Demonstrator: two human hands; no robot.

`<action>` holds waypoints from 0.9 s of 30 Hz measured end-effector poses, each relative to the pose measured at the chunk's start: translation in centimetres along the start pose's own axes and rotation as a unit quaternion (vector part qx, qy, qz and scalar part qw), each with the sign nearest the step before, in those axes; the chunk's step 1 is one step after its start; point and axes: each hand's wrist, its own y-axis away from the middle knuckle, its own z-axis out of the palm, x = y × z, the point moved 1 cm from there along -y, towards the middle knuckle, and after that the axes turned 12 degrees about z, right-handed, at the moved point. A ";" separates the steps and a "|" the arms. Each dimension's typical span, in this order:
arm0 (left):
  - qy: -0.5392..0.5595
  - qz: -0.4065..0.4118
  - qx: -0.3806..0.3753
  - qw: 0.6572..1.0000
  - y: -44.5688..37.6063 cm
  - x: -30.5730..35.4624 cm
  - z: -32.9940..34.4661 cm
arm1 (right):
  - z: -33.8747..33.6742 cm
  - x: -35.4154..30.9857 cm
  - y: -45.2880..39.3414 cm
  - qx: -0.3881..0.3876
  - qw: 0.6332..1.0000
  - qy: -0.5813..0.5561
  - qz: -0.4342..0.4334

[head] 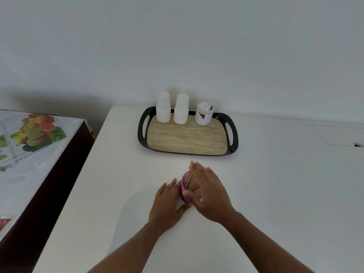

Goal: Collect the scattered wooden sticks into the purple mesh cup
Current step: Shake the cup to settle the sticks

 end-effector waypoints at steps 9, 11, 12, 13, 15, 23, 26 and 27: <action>-0.019 -0.002 -0.012 1.000 0.0 -0.3 0.3 | 3.0 2.1 1.4 -0.050 0.924 -0.324 0.196; -0.023 -0.003 -0.023 0.999 0.0 -0.2 0.2 | 2.8 1.9 1.0 -0.013 0.931 -0.311 0.189; -0.024 -0.005 -0.033 0.999 0.0 -0.2 0.2 | 2.5 1.9 0.8 0.007 0.935 -0.304 0.182; -0.028 -0.010 -0.046 0.999 -0.1 -0.2 0.2 | 2.1 1.9 0.7 0.027 0.935 -0.304 0.180; -0.046 -0.011 -0.066 0.997 0.0 0.0 0.3 | 1.0 2.3 1.0 0.073 0.928 -0.307 0.197; -0.146 -0.023 -0.076 0.986 3.2 -4.3 -3.2 | 1.2 1.3 2.5 0.059 0.926 -0.301 0.222; -0.142 -0.025 -0.077 0.987 3.3 -4.6 -3.5 | 1.7 0.3 2.0 0.027 0.933 -0.290 0.209; -0.139 -0.027 -0.077 0.987 3.2 -4.5 -3.5 | 1.8 0.3 1.9 0.035 0.930 -0.295 0.216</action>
